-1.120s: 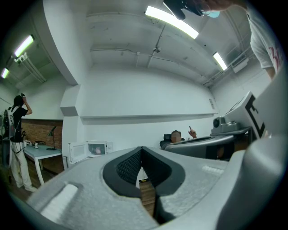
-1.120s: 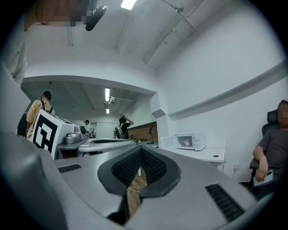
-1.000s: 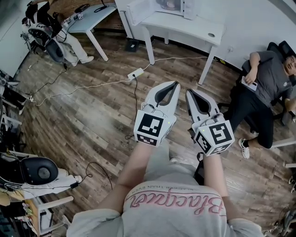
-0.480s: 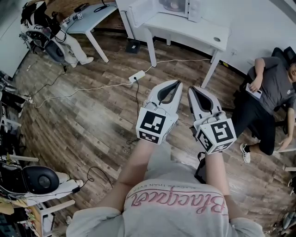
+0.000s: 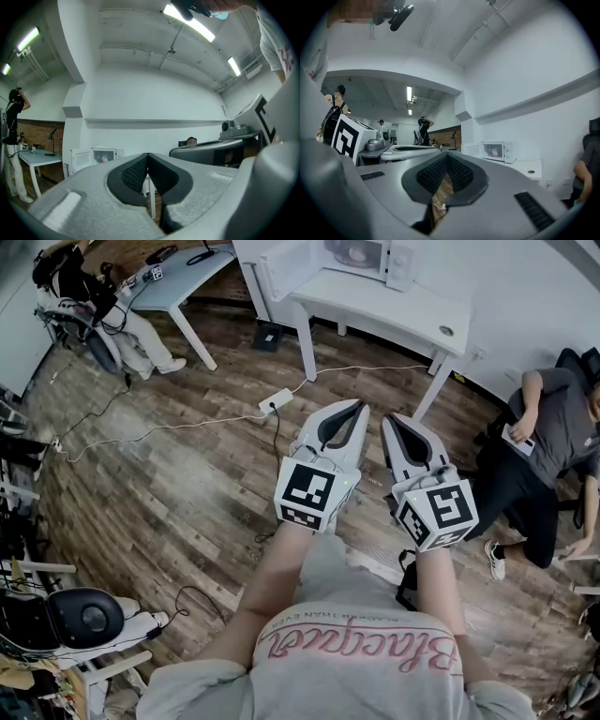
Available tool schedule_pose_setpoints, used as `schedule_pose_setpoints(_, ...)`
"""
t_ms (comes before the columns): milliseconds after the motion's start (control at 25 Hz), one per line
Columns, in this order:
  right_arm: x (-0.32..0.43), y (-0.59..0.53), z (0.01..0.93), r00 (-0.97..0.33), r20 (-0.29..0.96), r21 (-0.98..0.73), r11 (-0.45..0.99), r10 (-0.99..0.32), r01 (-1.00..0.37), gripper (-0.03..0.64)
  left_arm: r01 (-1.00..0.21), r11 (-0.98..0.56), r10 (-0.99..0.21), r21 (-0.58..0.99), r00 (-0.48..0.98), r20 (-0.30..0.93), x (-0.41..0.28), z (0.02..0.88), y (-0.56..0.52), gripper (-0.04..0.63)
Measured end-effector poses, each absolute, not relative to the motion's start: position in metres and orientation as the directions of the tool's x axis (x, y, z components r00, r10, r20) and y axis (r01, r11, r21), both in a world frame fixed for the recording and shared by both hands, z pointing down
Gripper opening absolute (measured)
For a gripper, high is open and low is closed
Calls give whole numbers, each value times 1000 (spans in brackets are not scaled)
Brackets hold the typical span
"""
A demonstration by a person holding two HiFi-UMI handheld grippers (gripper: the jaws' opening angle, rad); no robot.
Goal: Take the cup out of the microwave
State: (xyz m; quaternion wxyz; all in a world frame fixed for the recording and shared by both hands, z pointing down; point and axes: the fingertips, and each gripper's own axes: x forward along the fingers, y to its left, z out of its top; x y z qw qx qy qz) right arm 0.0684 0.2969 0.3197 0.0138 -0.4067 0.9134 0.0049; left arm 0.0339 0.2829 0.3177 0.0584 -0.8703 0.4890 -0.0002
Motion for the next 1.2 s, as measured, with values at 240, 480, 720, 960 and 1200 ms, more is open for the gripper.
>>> schedule_pose_setpoints(240,56,260,323,-668,-12,-10,668,-744,-744,12,-851,-516,-851,-94,522,-53,22,318,245,6)
schedule_pose_setpoints(480,41,224,323,-655,-6,-19,655,-755,-755,12,-843,-530,-843,-93,535,-50,8,317,209,6)
schedule_pose_setpoints(720,26,191,319,-637,-8,-8,637,-771,-771,12,-825,-557,-824,-101,564,-60,-5,310,174,6)
schedule_pose_setpoints(960,13,159,322,-610,-8,-15,610,-793,-792,11,-805,-585,-804,-102,592,-62,-17,312,143,6)
schedule_pose_setpoints(1200,2,134,321,-593,-7,-10,593,-805,-805,12,-798,-596,-796,-92,602,-64,-29,313,116,6)
